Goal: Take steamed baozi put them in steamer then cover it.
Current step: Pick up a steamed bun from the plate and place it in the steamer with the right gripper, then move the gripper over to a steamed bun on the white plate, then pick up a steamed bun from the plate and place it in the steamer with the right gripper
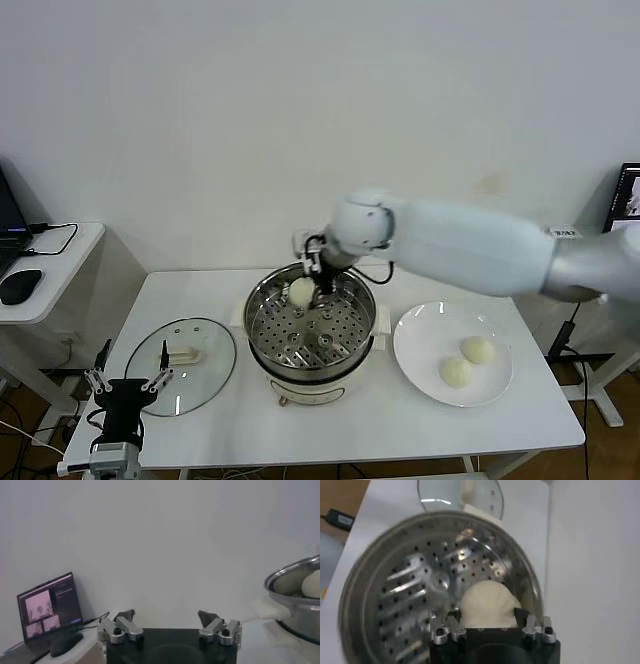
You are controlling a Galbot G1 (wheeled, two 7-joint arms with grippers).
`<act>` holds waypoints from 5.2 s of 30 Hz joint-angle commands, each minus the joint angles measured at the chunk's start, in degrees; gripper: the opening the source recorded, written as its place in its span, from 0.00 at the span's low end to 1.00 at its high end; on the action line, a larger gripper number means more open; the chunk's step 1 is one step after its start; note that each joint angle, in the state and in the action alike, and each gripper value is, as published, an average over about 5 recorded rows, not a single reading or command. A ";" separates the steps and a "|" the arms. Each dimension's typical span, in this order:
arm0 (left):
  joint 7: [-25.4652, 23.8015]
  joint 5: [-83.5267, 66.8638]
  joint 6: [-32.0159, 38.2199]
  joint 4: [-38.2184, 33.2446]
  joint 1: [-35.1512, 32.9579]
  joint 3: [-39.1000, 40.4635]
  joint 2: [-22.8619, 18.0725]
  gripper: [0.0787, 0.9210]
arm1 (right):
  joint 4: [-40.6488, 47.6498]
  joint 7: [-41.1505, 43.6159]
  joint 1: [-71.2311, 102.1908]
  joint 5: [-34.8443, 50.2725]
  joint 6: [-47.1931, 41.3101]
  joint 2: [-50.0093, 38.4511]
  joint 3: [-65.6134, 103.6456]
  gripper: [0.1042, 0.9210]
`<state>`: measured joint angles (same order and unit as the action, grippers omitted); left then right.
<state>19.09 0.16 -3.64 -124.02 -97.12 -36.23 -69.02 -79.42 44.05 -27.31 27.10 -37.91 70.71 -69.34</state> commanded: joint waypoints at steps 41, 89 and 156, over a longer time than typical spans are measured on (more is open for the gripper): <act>0.00 0.42 0.44 -0.37 -0.16 1.55 0.89 0.88 | -16.40 23.79 -10.21 -19.02 16.73 -37.99 -2.33 0.88; -0.03 0.99 0.45 0.54 -1.64 -0.03 0.42 0.88 | -2.32 14.98 36.91 -40.91 22.76 -35.14 24.89 0.87; 0.27 0.14 0.40 -1.80 -0.75 -1.53 -1.08 0.88 | -11.87 12.93 -5.30 -18.69 37.64 -6.42 -6.36 0.66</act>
<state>19.35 0.24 -3.27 -125.81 -97.85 -37.62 -69.91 -90.58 58.07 -33.08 11.01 -7.25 59.12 -71.82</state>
